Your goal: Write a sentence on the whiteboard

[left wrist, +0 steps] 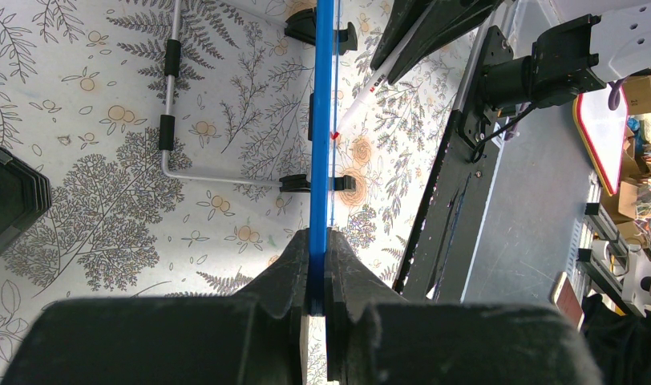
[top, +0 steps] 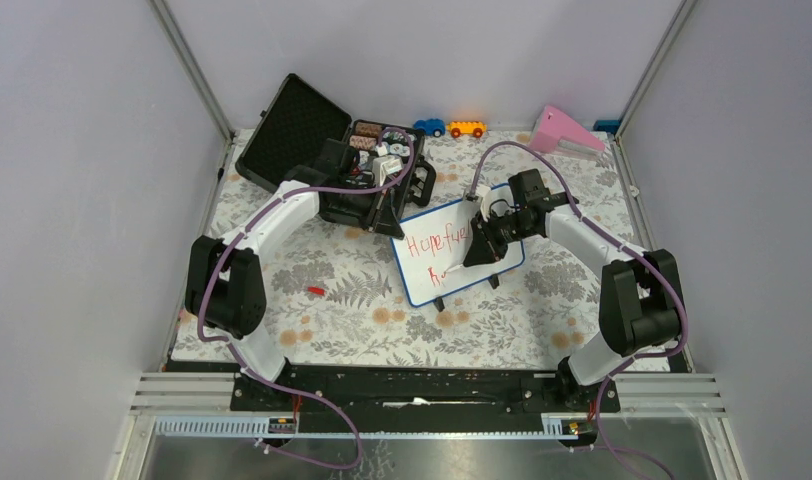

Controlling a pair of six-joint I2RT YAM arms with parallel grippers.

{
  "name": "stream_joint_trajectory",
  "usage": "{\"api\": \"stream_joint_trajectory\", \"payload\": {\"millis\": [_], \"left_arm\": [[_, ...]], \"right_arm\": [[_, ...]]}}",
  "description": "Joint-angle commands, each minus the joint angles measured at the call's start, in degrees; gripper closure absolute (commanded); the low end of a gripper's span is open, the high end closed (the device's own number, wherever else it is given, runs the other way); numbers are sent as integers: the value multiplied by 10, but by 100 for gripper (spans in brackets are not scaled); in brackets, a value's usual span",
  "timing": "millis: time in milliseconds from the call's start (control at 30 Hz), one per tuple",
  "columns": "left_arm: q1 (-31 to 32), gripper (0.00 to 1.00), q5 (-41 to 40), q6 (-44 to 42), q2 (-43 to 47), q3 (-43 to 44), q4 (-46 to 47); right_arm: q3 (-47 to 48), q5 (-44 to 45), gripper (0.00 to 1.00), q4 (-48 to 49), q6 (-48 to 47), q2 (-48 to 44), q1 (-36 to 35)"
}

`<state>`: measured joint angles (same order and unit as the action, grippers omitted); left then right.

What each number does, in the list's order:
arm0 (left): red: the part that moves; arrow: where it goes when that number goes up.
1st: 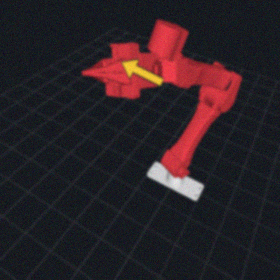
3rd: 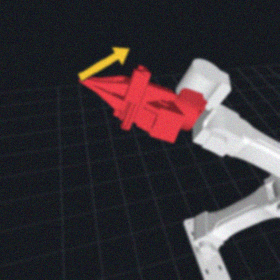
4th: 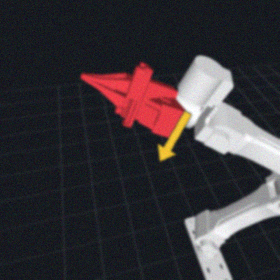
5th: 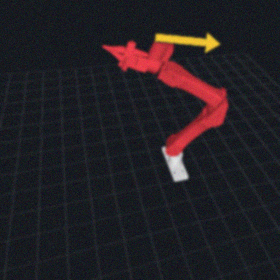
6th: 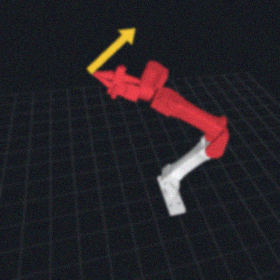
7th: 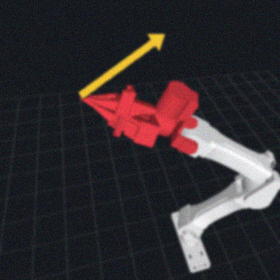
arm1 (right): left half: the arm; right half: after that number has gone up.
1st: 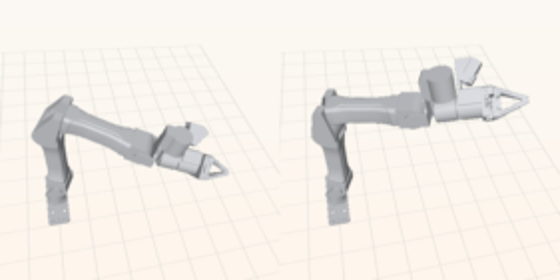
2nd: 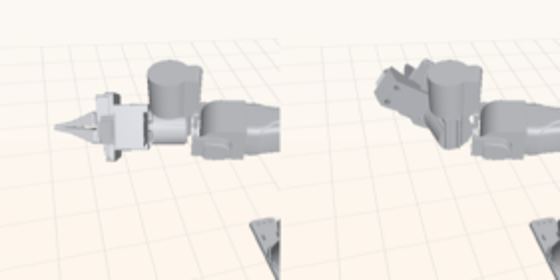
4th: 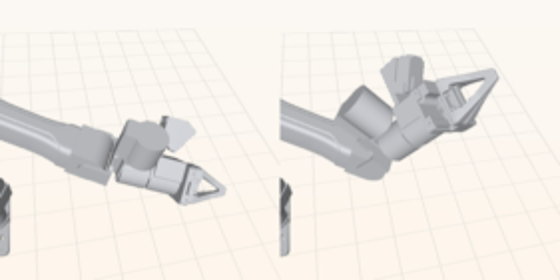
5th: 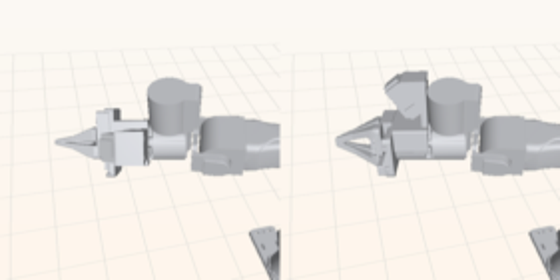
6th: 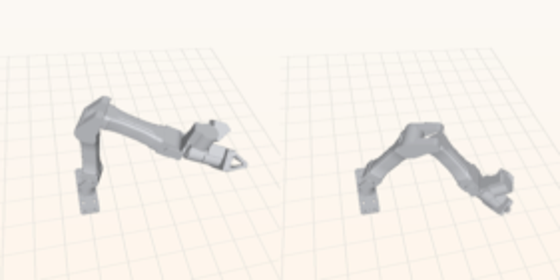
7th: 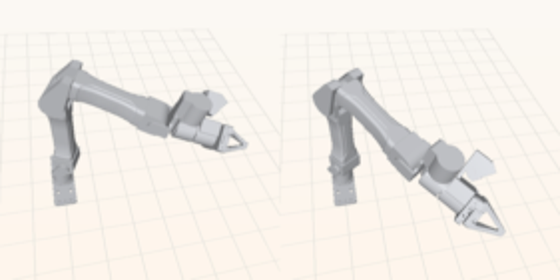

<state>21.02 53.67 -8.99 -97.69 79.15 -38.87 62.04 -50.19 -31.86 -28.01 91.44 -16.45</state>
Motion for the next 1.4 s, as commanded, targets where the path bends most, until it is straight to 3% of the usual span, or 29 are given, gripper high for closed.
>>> {"api": "stream_joint_trajectory", "payload": {"millis": [0,1000,1367], "left_arm": [[11,100,-15,-21,9,1,2],[11,100,-15,-20,7,2,2],[11,100,-14,-21,7,1,2]], "right_arm": [[28,-2,100,29,0,-5,0],[-25,34,100,28,-22,1,-28],[-8,44,100,6,-39,-17,8]]}}
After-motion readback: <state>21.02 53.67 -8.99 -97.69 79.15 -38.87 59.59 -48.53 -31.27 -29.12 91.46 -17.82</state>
